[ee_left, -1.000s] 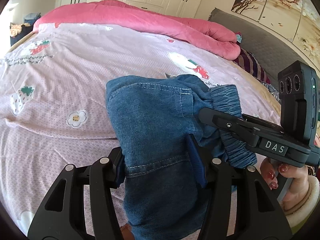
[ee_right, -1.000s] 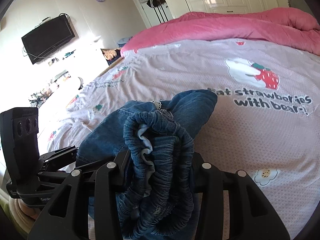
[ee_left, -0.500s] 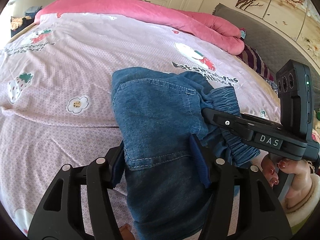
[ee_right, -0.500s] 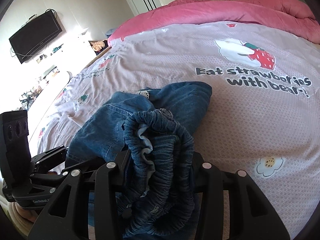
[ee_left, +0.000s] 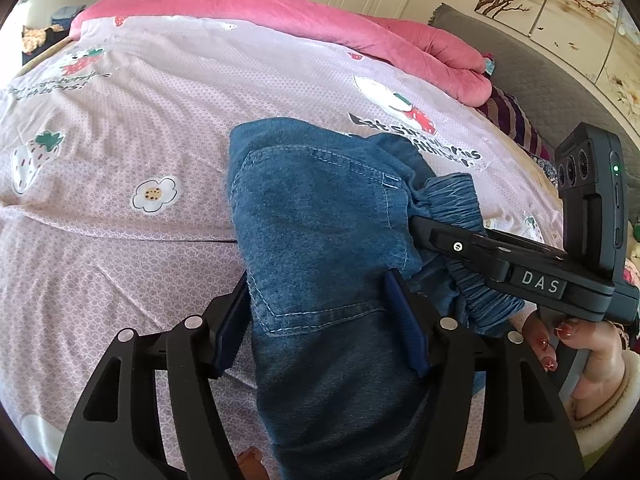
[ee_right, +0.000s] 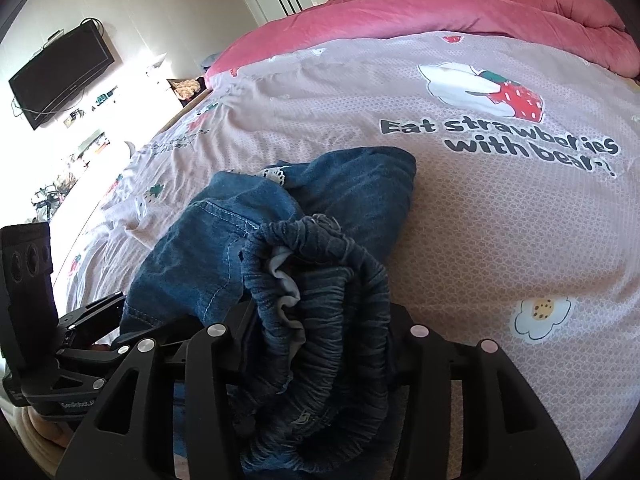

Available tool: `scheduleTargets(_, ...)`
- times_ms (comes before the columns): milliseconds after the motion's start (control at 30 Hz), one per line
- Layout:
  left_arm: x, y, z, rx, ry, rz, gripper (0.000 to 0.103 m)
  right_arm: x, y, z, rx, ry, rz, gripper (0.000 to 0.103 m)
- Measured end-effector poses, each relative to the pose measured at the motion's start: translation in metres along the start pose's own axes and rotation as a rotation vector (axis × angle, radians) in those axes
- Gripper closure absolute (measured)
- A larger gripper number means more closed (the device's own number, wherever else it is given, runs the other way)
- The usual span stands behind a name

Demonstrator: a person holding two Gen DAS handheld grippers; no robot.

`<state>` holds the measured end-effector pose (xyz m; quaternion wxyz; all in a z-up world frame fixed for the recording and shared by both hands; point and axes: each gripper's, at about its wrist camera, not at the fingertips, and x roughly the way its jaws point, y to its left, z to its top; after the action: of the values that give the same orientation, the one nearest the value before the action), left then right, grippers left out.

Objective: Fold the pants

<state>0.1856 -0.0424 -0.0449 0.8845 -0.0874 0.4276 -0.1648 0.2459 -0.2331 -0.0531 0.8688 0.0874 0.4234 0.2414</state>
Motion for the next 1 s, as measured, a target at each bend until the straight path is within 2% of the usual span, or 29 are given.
scheduleTargets(167, -0.003, 0.001, 0.001, 0.002, 0.004, 0.0, 0.04, -0.005, 0.001, 0.001, 0.009, -0.002, 0.0, 0.051)
scheduleTargets(533, -0.014, -0.002, 0.003, 0.011, -0.009, -0.019, 0.032, -0.022, 0.006, 0.006, 0.003, -0.034, -0.003, 0.045)
scheduleTargets(633, -0.016, -0.001, 0.003, 0.015, -0.014, -0.016, 0.031, -0.027, 0.007, 0.008, 0.003, -0.049, 0.0, 0.038)
scheduleTargets(733, -0.017, -0.003, 0.003, 0.016, -0.018, -0.016, 0.03, -0.031, 0.009, 0.009, -0.003, -0.057, 0.001, 0.037)
scheduleTargets(900, -0.024, -0.004, 0.004, 0.015, -0.037, -0.019, 0.02, -0.036, 0.01, 0.01, 0.0, -0.071, 0.002, 0.031)
scheduleTargets(1000, -0.029, -0.005, 0.004, 0.019, -0.053, -0.009, 0.019, -0.038, 0.012, 0.01, -0.008, -0.076, 0.0, 0.029)
